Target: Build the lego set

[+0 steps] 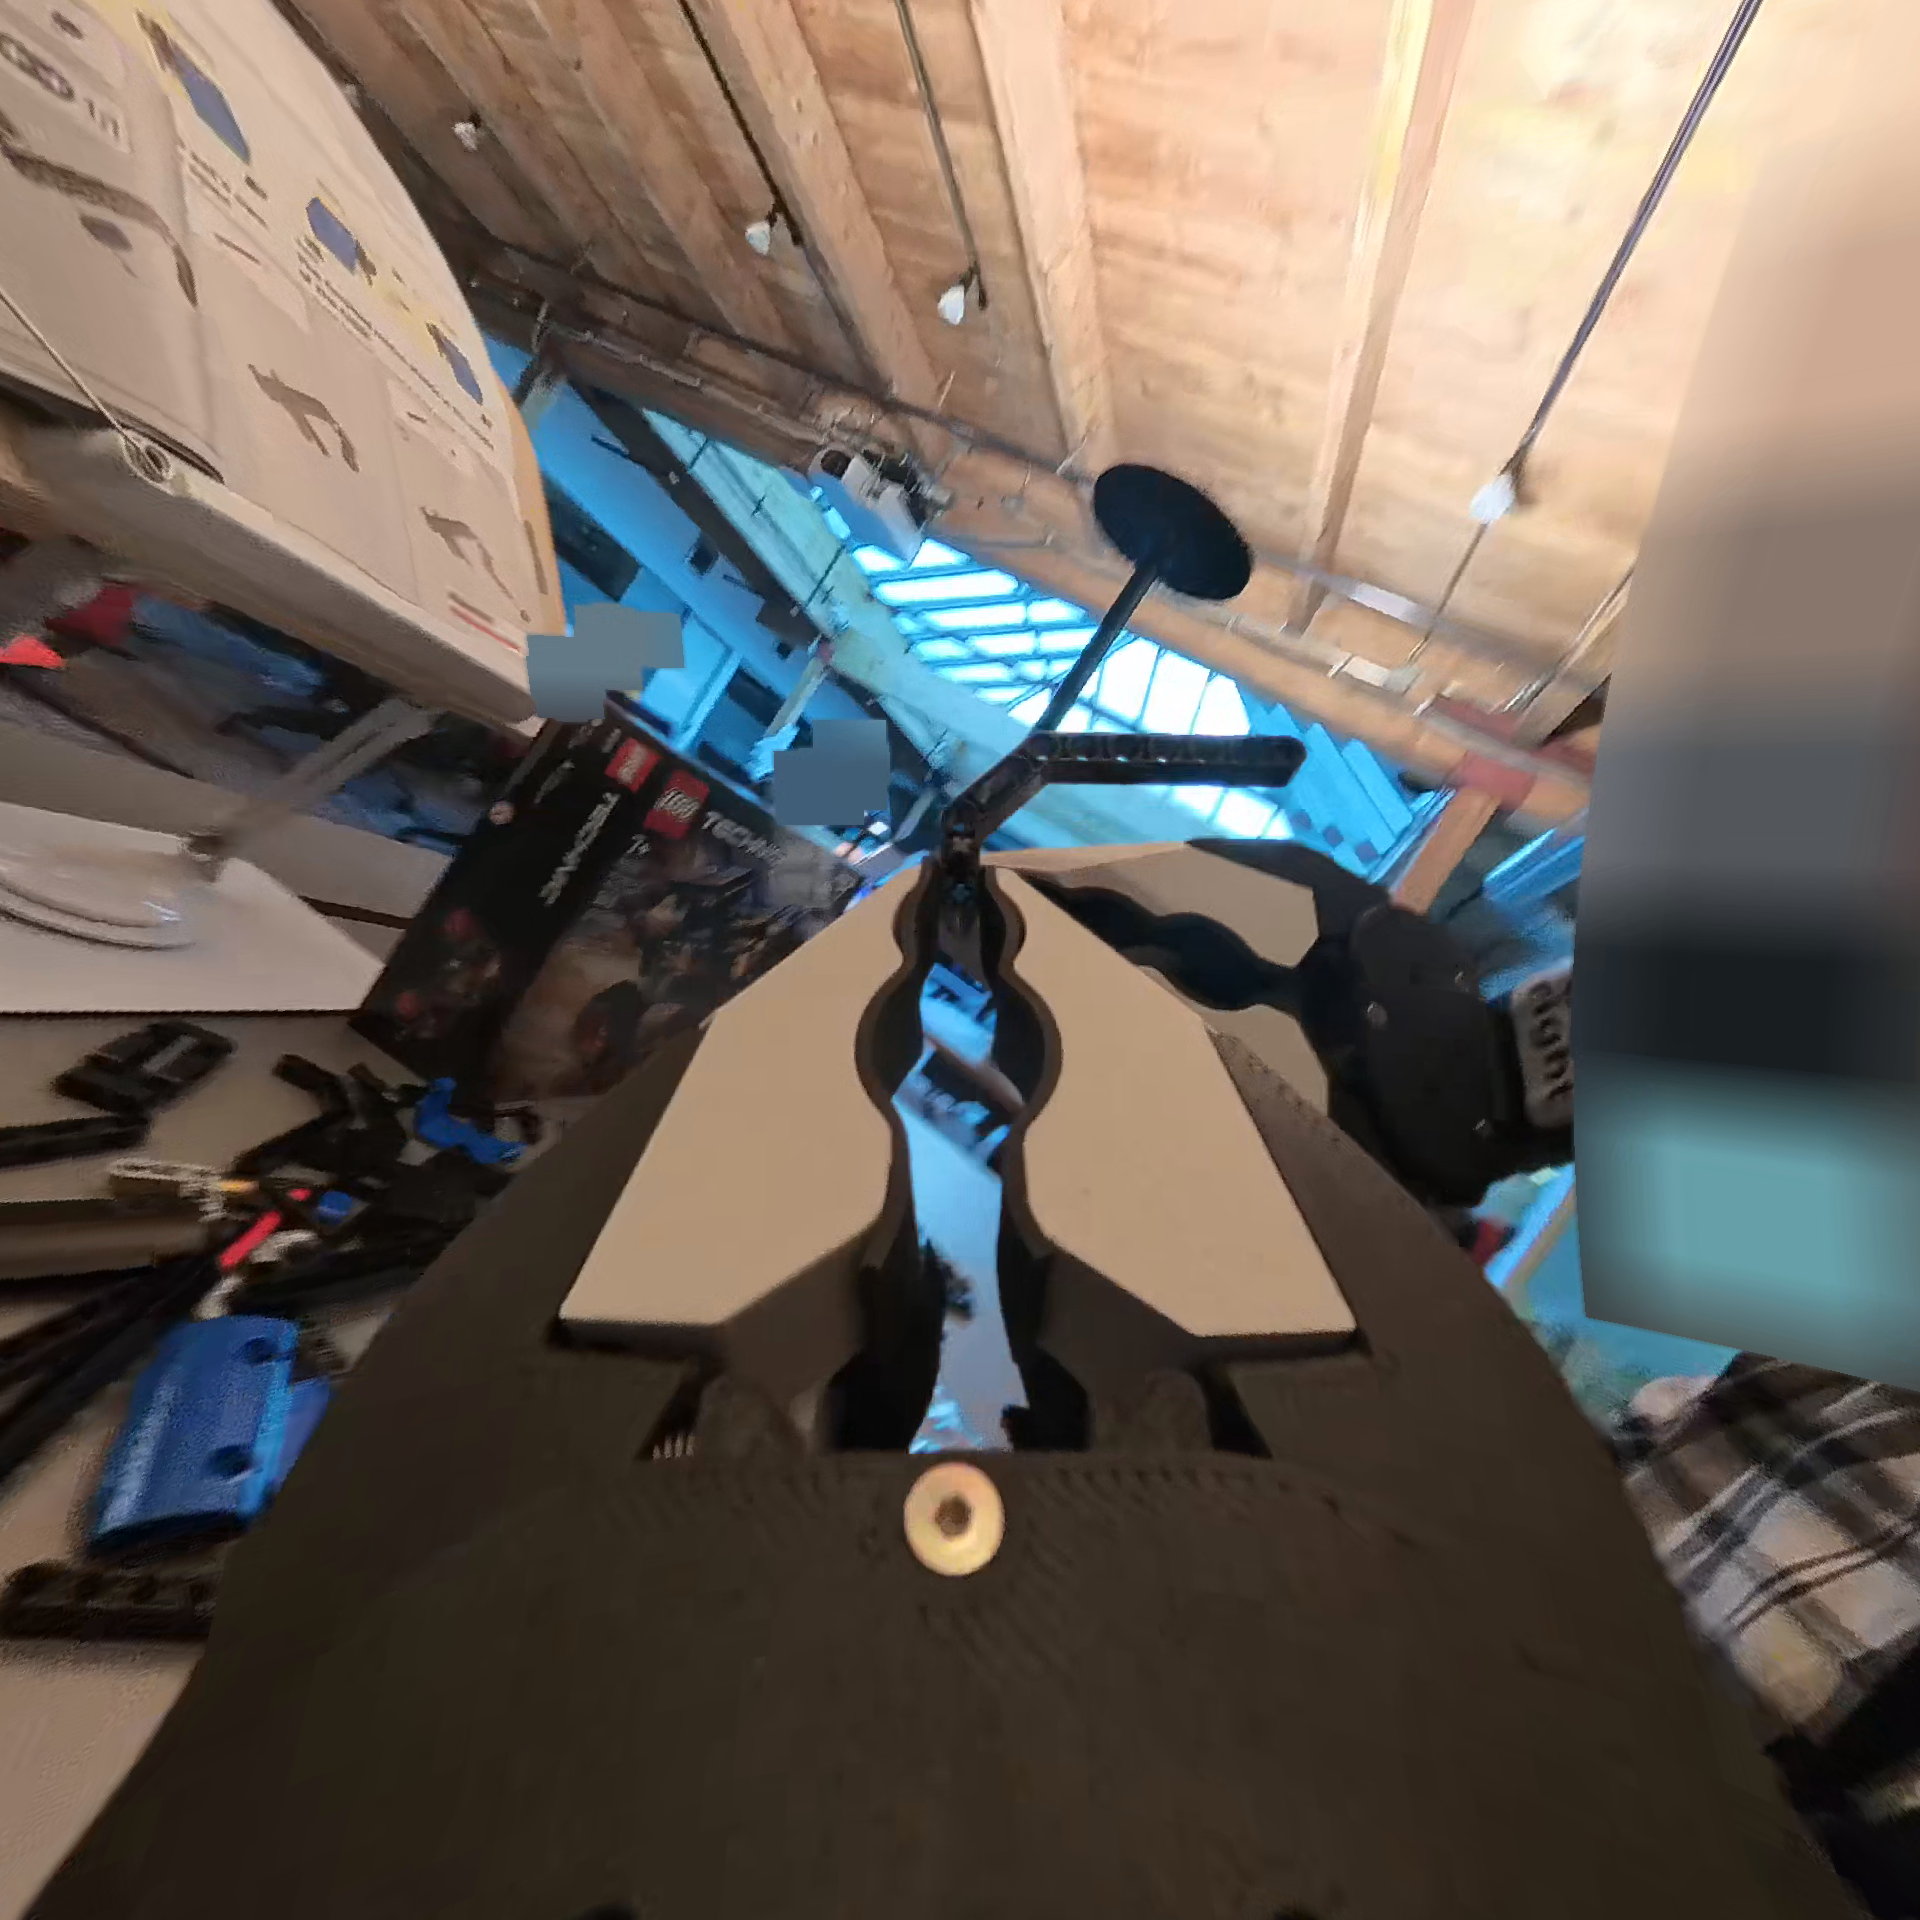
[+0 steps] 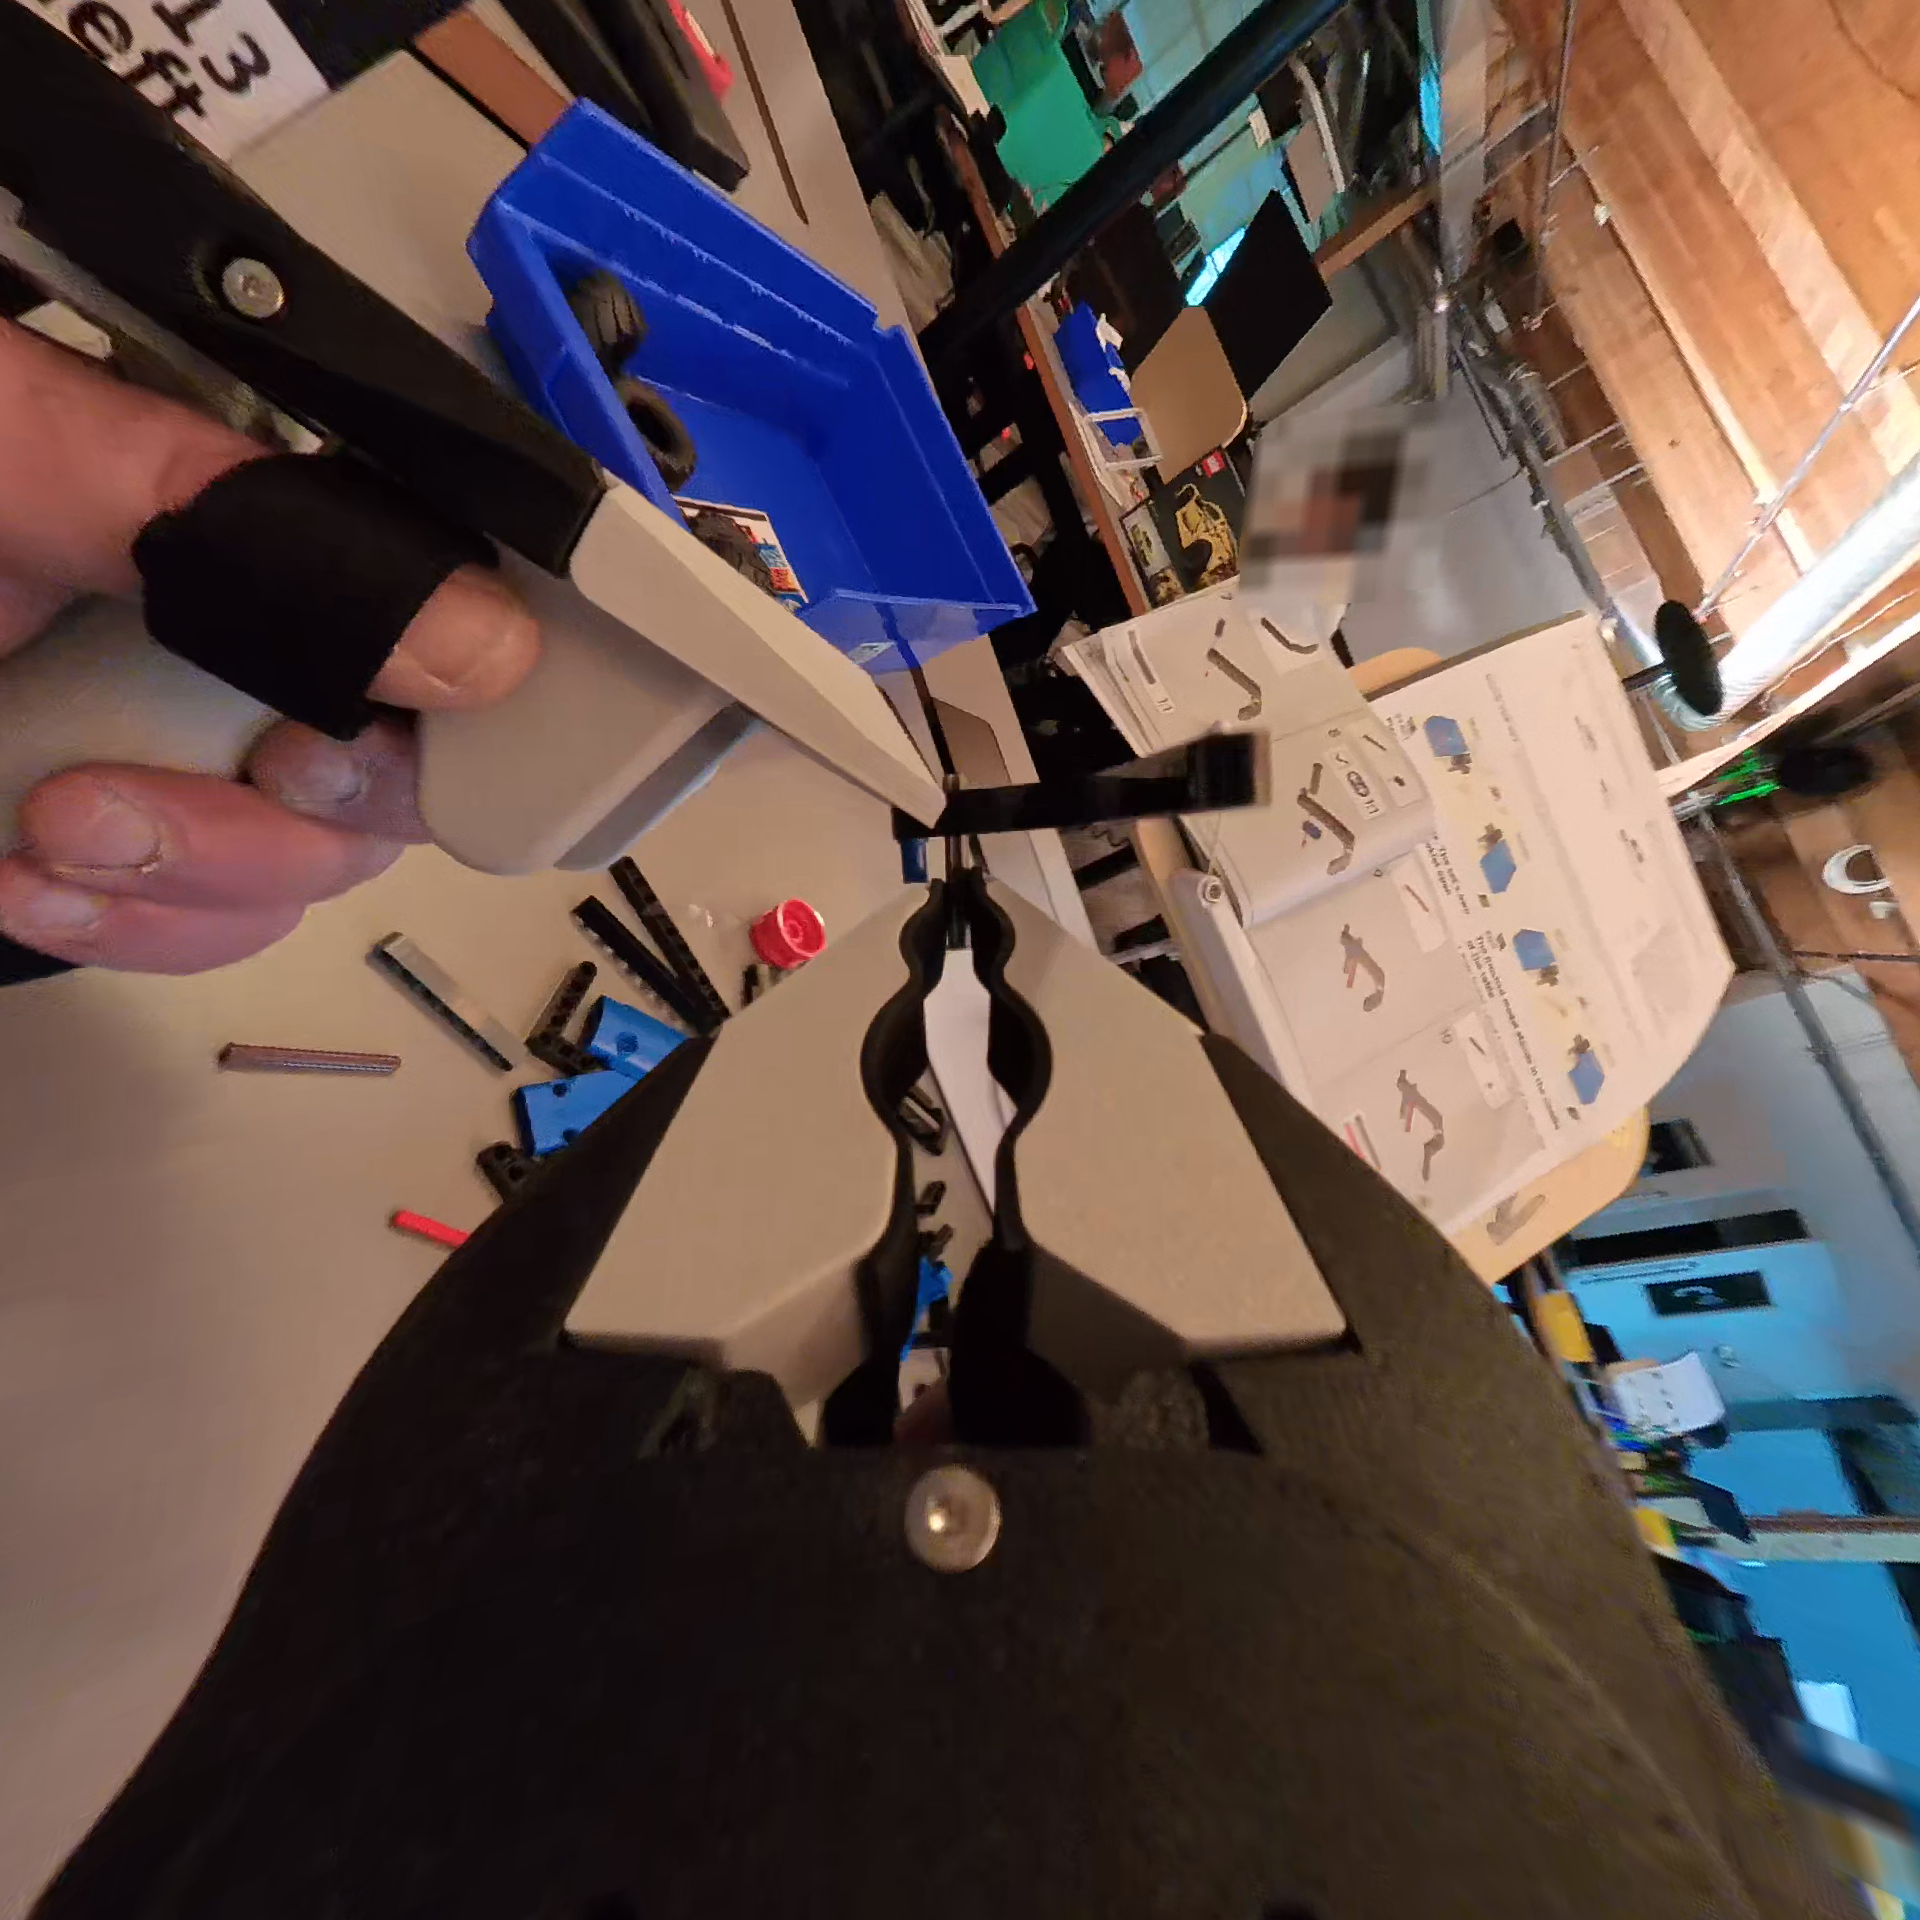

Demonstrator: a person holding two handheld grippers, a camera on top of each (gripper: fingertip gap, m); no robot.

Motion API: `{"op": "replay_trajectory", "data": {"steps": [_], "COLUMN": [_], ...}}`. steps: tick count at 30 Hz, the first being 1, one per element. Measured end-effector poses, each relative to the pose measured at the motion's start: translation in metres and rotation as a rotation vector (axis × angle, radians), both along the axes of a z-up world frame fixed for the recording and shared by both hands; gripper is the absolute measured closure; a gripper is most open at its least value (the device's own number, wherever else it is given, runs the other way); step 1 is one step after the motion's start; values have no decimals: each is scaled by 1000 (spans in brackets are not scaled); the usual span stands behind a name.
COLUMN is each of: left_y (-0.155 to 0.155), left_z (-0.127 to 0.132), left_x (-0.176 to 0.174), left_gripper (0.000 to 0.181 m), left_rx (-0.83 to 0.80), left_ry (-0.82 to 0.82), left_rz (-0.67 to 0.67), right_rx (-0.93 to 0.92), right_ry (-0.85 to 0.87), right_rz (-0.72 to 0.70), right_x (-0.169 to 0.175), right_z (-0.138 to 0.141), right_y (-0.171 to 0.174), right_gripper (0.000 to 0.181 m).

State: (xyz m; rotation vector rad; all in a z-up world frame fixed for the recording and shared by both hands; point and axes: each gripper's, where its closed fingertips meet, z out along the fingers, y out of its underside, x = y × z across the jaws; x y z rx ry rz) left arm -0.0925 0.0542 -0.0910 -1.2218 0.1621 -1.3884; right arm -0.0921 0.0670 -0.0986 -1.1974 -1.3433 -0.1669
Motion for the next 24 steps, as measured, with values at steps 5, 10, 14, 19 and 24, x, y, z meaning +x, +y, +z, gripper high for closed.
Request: {"op": "replay_trajectory", "data": {"steps": [5,10,14,19,24], "left_y": [0,2,-3,-7,-10], "left_z": [7,11,16,15,13], "left_x": [-10,-20,-20,-8,1], "left_gripper": [177,176,176,177,176], "left_rx": [-29,-51,-32,-27,-16], "left_ry": [-240,-358,-387,-346,-294], "left_rz": [-67,-89,-117,-136,-113], "right_rx": [54,55,-96,-177,-207], "right_ry": [8,58,228,284,314], "right_rz": [5,40,96,113,135], "right_x": [-6,-6,5,6,-3], "right_z": [13,24,30,25,23], "right_y": [-3,-9,-15,-11,-12], "right_gripper": [175,162,176,181,181]}}
